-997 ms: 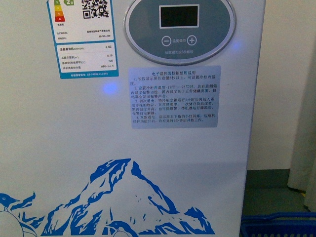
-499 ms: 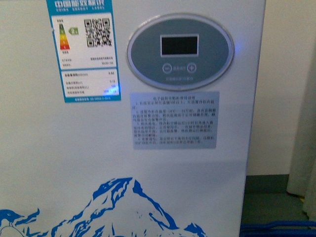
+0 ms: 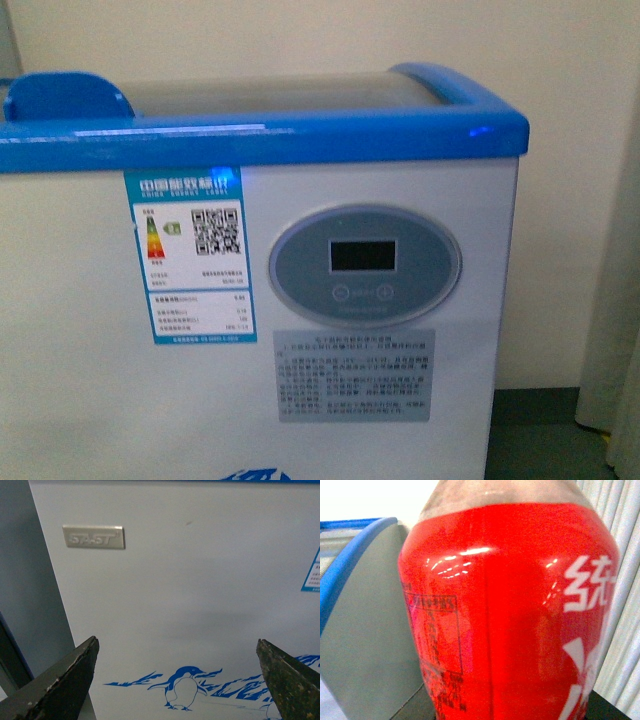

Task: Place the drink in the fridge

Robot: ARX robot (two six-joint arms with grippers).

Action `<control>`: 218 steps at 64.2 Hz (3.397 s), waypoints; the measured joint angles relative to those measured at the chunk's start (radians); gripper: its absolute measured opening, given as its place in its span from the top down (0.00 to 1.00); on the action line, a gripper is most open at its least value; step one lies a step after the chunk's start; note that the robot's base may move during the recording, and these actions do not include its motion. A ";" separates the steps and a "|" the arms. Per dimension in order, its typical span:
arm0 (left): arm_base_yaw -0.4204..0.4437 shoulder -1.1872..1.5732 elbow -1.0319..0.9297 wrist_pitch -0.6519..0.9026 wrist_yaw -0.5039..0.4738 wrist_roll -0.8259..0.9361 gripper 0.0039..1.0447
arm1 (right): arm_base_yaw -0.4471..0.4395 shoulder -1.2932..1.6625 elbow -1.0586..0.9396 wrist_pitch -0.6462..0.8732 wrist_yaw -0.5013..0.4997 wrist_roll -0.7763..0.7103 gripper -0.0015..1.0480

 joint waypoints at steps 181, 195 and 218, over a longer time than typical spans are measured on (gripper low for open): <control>0.007 1.931 1.128 0.599 0.608 1.329 0.08 | 0.002 0.000 0.000 0.000 0.002 0.000 0.65; -0.032 1.966 1.261 0.838 0.388 1.104 0.08 | 0.002 0.000 0.000 0.000 -0.002 0.000 0.65; -0.013 1.769 1.171 0.687 0.258 0.418 0.08 | 0.002 0.000 0.000 0.000 0.000 0.000 0.65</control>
